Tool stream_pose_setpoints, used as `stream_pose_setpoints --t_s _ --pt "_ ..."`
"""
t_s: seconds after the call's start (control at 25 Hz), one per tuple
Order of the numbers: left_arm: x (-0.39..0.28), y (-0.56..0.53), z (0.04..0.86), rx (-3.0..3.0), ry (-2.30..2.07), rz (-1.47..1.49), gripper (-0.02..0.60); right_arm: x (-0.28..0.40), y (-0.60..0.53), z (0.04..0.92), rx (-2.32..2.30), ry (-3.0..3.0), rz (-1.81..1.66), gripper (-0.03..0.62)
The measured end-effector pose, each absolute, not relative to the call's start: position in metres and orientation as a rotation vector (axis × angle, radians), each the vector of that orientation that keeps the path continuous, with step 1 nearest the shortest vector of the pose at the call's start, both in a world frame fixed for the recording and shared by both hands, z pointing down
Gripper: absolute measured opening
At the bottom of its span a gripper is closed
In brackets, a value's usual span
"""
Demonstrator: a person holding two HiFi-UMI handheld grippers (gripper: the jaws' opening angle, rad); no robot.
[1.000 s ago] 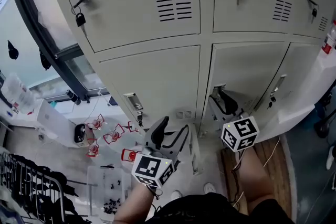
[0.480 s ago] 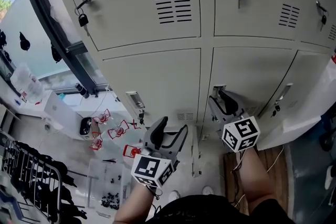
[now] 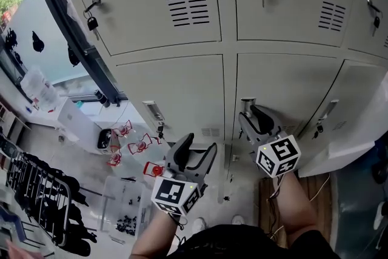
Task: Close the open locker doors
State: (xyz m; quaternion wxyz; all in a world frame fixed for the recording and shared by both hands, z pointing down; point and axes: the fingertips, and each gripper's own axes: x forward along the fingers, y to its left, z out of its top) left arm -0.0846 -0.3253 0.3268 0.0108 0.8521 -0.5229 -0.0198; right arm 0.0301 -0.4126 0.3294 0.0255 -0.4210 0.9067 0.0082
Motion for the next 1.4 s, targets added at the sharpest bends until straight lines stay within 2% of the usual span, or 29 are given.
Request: stream_pose_setpoints --t_s 0.64,1.0,1.4 --pt "-0.052 -0.292 0.358 2.464 -1.799 -0.02 0.268 0.062 -0.402 0.358 -1.109 2.881 -0.065 0.149" --pt "-0.073 -0.273 0.381 2.431 -1.779 -0.022 0.268 0.04 -0.373 0.394 -1.109 2.911 -0.187 0.149" --pt "-0.1 -0.234 0.406 2.533 -1.557 0.015 0.27 0.022 -0.31 0.422 -1.327 2.822 -0.303 0.152"
